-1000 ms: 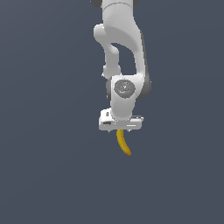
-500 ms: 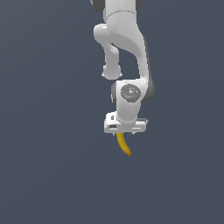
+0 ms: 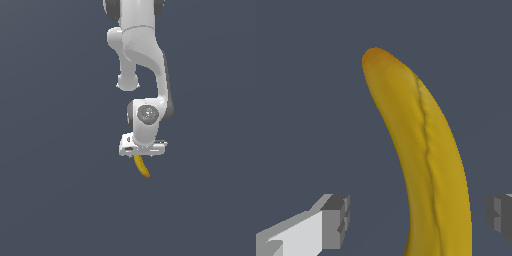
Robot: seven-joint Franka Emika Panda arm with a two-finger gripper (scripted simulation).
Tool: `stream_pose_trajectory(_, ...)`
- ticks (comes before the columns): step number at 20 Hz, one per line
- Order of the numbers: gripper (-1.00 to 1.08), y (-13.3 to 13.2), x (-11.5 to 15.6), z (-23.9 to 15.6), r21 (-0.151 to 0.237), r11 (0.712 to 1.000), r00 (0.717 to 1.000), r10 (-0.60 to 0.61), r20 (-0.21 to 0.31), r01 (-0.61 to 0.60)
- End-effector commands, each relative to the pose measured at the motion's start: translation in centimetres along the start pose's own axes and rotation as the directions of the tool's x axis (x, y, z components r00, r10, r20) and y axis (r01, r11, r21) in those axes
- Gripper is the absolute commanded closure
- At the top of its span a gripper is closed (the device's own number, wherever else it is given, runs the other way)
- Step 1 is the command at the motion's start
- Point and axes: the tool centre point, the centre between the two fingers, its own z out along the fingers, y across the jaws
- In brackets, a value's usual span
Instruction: Pick up the object and move it to a goal position.
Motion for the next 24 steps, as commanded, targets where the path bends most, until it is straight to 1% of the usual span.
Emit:
stream_pose_trajectory(1,-0.92,-0.02,0.01,1.03,0.0,1.0,1.0,0.0,-0.001,0.0)
stream_pose_trajectory(6,-0.92,-0.06,0.14,1.66,0.0,1.0,1.0,0.0,-0.001,0.0)
stream_pose_trajectory(7,1.08,-0.06,0.14,1.66,0.0,1.0,1.0,0.0,-0.001,0.0)
stream_pose_trajectory(18,1.08,0.06,0.14,1.55,-0.001,1.0,1.0,0.001,-0.002,-0.001)
stream_pose_trajectory(24,1.08,0.45,-0.48,0.95,-0.001,1.0,1.0,0.001,-0.002,-0.001)
